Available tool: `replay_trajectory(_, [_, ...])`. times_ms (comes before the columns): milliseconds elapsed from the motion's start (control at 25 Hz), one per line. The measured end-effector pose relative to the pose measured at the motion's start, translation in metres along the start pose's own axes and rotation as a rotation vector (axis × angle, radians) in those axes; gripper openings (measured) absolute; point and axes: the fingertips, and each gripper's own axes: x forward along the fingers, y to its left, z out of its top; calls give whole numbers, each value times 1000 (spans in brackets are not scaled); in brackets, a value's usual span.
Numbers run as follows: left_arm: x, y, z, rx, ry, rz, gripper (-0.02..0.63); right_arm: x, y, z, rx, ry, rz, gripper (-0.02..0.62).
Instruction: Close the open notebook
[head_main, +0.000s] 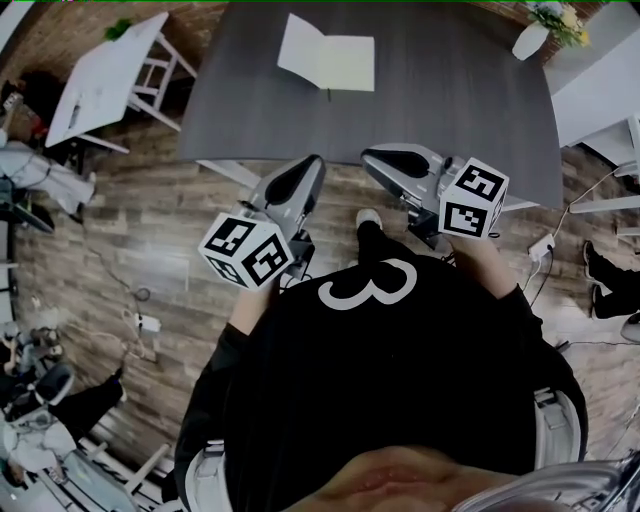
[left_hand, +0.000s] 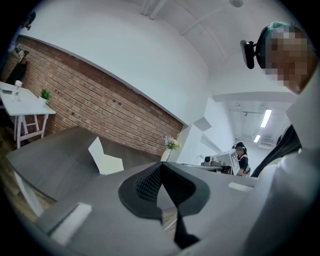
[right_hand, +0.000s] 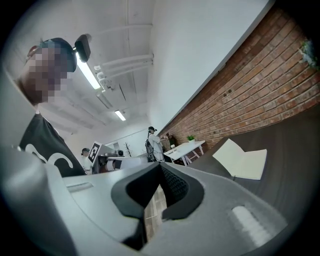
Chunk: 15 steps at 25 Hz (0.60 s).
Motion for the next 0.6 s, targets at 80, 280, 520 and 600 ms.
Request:
replay_trajectory(80, [10, 9, 1, -7, 11, 2, 18, 4, -14, 3, 15, -2, -2, 2])
replay_trajectory(280, [35, 27, 9, -21, 17, 8, 18, 13, -44, 16, 26, -4, 0, 2])
replay_trajectory(520, [98, 73, 27, -49, 49, 23, 18, 30, -120, 45, 58, -5, -7, 2])
replay_trajectory(600, [118, 86, 33, -55, 56, 27, 18, 34, -143, 55, 66, -11, -10, 2])
